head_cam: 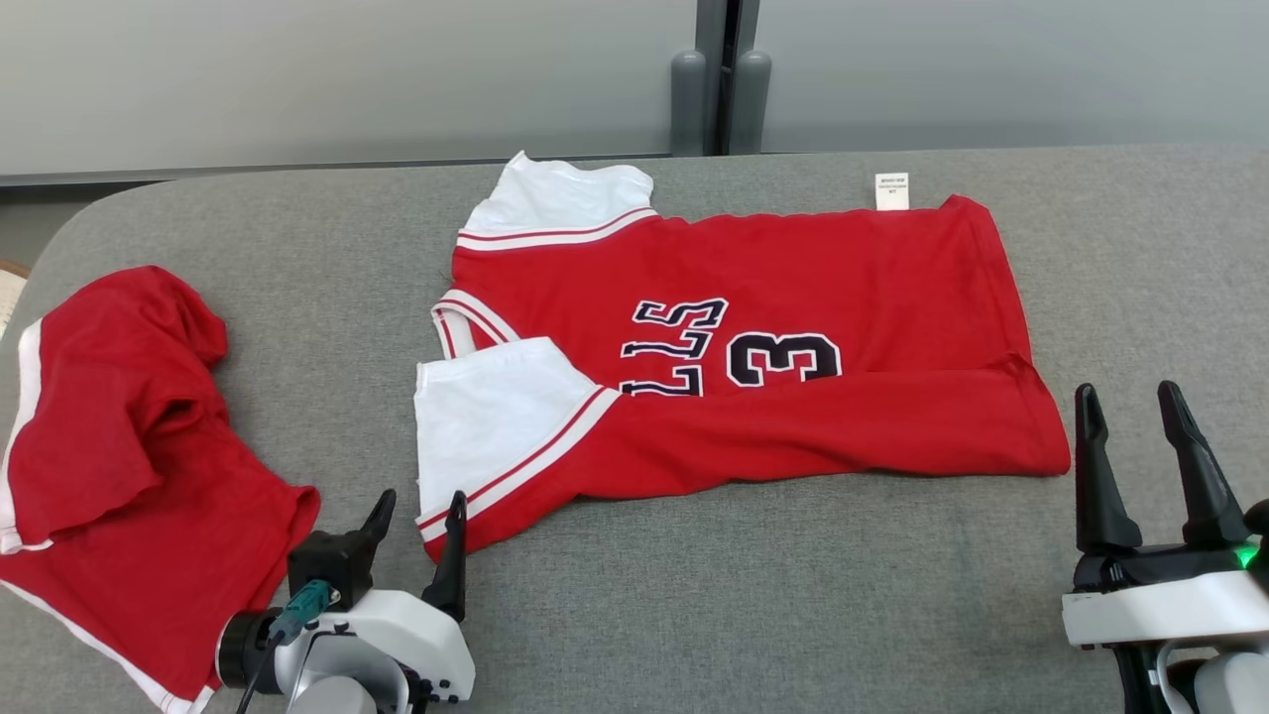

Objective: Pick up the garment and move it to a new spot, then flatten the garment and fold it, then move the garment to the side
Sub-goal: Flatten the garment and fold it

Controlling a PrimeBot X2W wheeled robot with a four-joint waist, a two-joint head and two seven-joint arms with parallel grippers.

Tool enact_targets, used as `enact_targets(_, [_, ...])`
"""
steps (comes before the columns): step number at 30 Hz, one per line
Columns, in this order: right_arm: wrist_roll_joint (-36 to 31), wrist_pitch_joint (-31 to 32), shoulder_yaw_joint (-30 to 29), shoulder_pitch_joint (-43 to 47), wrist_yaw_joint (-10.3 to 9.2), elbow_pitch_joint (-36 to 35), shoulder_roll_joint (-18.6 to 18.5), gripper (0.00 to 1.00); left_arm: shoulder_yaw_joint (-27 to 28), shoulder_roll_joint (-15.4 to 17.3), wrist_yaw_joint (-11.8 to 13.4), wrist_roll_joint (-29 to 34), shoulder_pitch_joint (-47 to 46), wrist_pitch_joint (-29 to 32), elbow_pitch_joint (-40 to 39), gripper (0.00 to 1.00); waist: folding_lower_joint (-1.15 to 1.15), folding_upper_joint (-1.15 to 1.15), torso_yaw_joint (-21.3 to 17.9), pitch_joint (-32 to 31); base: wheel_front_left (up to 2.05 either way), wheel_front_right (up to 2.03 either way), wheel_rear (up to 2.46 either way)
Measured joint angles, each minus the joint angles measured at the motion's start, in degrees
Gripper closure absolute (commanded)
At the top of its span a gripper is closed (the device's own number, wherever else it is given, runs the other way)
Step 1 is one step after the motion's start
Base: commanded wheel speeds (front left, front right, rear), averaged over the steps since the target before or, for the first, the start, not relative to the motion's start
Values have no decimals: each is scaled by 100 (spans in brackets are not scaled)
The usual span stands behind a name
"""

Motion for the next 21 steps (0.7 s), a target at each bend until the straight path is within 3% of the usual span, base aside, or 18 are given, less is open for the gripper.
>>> enact_targets(6, [32, 1, 102, 1, 0, 13, -12, 0, 7, -20, 35, -74, -478, 91, 1109, 0, 0, 0, -139, 82, 0, 0, 0])
enact_targets(14, [49, 1, 49, -8, 0, 40, 1, 0, -121, 27, -64, -64, -872, 204, 1860, 0, 0, 0, -255, 145, 0, 0, 0])
enact_targets(15, [49, 1, 33, -11, 0, 44, 5, 0, -153, 25, -113, -64, -909, 225, 1918, 49, 0, 0, -260, 149, 0, 0, 0])
enact_targets(16, [48, 1, 20, -14, 0, 52, 8, 0, -177, 30, -155, -64, -952, 248, 1974, 65, 0, 0, -262, 154, 0, 0, 0])
enact_targets(17, [47, 1, -3, -19, 0, 75, 12, 0, -210, 34, -205, -64, -994, 267, 2024, 100, 0, 0, -261, 158, 0, 0, 0])
enact_targets(21, [-9, 1, -80, -38, 0, 235, 22, 0, -279, -27, -327, -94, -1095, 232, 2131, 100, 0, 0, -237, 174, 0, 0, 0])
